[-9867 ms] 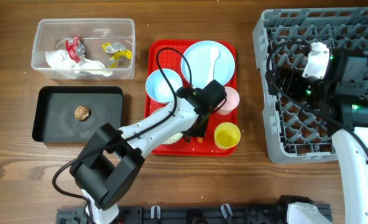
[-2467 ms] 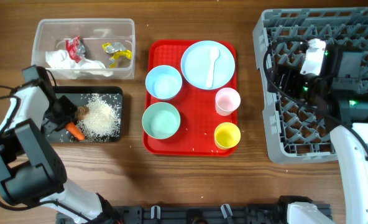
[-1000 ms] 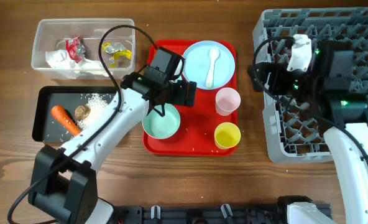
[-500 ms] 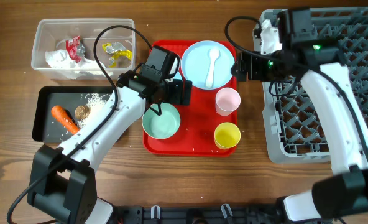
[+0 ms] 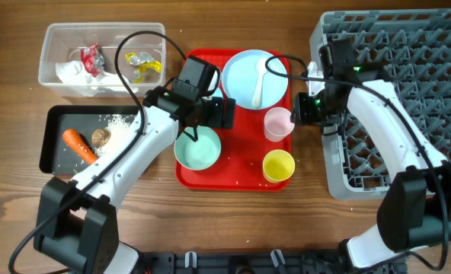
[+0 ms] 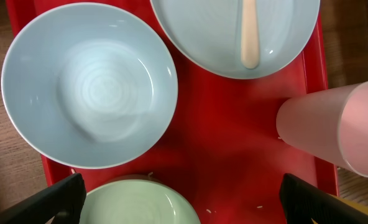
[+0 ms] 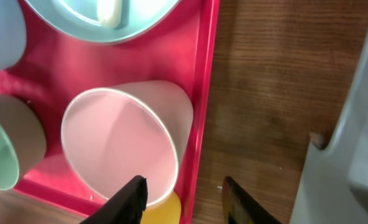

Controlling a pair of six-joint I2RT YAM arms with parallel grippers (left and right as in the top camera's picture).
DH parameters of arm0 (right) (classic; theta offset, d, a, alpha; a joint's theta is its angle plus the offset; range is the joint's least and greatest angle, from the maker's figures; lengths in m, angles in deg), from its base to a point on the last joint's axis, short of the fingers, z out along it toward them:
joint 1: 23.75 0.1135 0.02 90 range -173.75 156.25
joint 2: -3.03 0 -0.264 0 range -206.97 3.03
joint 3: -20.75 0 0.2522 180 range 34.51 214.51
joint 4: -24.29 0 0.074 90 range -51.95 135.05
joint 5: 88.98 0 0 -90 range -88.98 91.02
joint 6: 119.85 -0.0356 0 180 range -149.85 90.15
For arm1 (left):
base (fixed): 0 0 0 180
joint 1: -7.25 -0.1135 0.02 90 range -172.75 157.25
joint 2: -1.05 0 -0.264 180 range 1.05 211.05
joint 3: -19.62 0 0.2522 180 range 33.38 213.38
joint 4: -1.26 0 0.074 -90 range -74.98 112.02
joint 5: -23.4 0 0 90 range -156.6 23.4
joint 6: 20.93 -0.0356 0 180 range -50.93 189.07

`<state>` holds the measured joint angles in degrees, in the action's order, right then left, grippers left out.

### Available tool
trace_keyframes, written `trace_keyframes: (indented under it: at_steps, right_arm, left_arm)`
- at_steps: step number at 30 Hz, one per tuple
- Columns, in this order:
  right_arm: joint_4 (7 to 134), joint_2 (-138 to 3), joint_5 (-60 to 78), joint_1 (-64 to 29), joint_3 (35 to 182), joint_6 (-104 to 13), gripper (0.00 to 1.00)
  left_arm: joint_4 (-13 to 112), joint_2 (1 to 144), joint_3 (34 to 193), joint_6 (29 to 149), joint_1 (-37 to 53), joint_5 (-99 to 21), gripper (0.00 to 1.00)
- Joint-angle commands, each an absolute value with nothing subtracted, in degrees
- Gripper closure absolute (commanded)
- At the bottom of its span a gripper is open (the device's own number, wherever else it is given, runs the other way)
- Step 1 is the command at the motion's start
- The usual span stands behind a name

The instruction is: Sort waste into correct bins and load items into the dishwasher rack

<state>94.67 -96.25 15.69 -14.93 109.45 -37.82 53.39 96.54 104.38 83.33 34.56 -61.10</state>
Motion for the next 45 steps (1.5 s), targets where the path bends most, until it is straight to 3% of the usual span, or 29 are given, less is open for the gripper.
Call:
trace_keyframes:
  at_steps: [1,34,40,45]
  right_arm:
    - [91.65,-96.65,14.95,-14.69,106.11,-39.35,0.62]
    - [86.71,-93.45,20.96,-14.6,107.7,-40.55,0.62]
    - [89.95,-87.92,20.98,-19.28,111.51,-41.36,0.62]
    - [92.11,-78.37,20.96,-30.23,111.79,-40.09,0.42]
  left_arm:
    - [53.36,96.64,105.34,83.0,34.5,-61.08,0.0]
    - [53.12,96.67,105.34,83.03,34.52,-60.97,0.0]
    - [49.3,96.67,105.34,83.03,34.52,-55.22,0.0]
    - [37.3,97.74,105.34,84.84,35.75,-47.96,0.04]
